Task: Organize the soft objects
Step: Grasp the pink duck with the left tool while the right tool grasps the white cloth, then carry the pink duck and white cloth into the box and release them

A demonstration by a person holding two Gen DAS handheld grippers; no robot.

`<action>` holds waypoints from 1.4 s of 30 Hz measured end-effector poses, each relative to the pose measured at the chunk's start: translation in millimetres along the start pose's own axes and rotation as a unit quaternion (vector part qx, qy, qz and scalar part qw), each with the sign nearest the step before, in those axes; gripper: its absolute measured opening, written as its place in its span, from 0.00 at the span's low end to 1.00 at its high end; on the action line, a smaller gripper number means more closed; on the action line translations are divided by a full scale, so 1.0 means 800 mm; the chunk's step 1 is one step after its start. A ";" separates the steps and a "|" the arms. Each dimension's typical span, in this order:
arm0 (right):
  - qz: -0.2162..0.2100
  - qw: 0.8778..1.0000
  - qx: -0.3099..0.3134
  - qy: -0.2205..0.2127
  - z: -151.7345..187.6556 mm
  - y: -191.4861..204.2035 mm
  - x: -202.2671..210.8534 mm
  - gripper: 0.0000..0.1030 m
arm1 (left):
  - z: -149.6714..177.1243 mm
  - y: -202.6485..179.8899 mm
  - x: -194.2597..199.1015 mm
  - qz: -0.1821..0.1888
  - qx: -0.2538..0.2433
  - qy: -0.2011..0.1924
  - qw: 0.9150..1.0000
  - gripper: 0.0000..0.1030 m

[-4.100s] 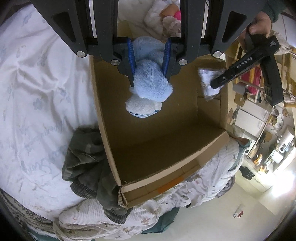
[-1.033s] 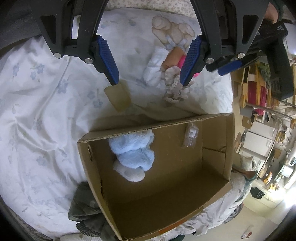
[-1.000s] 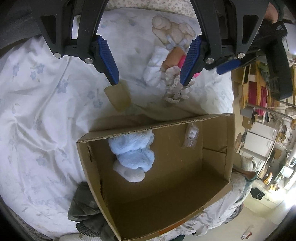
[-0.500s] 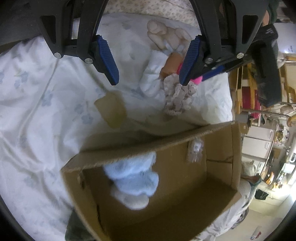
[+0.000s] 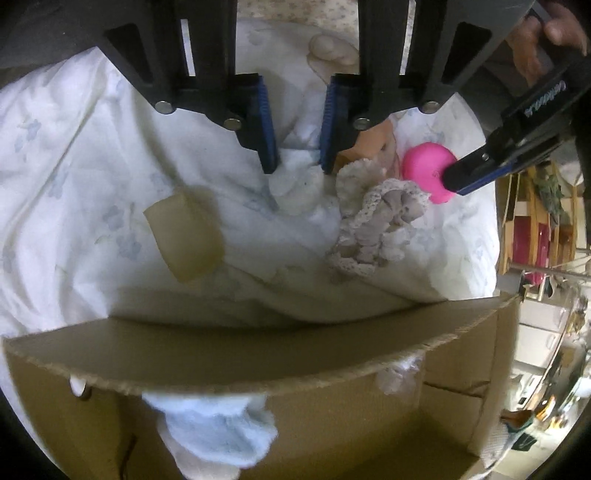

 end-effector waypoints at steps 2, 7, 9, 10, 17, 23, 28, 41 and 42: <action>0.001 1.000 0.002 -0.019 -0.002 0.000 0.014 0.22 | -0.002 0.000 0.005 -0.002 -0.005 -0.009 1.000 0.15; -0.017 0.999 -0.016 -0.045 0.001 -0.008 0.037 0.22 | -0.004 0.005 0.014 -0.014 -0.010 -0.024 1.000 0.15; -0.005 0.999 -0.015 -0.050 0.003 -0.012 0.041 0.22 | -0.005 0.005 0.016 -0.022 -0.012 -0.032 0.999 0.15; -0.007 0.998 -0.015 -0.056 0.004 -0.013 0.046 0.22 | -0.007 0.005 0.019 -0.024 -0.013 -0.037 0.999 0.15; -0.028 0.994 0.000 -0.102 -0.009 -0.002 0.080 0.22 | -0.015 0.007 0.048 -0.024 -0.022 -0.074 0.997 0.15; -0.037 0.988 0.020 -0.148 -0.018 0.013 0.118 0.22 | -0.029 -0.003 0.090 -0.033 -0.041 -0.144 0.988 0.15; -0.054 0.978 0.023 -0.200 -0.032 0.014 0.163 0.22 | -0.051 -0.023 0.141 -0.010 -0.058 -0.197 0.979 0.15; -0.070 0.953 0.046 -0.291 -0.099 0.016 0.228 0.22 | -0.132 -0.066 0.180 0.011 -0.064 -0.236 0.970 0.15; -0.065 0.952 0.049 -0.294 -0.106 0.014 0.229 0.22 | -0.135 -0.068 0.179 0.017 -0.060 -0.231 0.971 0.15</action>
Point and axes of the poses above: each gripper's, at about its wrist camera, not at the fingertips, and x roughly against the way its jaws point, y to its left, z to its underside, the point moved 10 cm from there along -x, roughly the way its jaws point, and after that the axes turned 11 degrees about x, right-handed, at the moved point
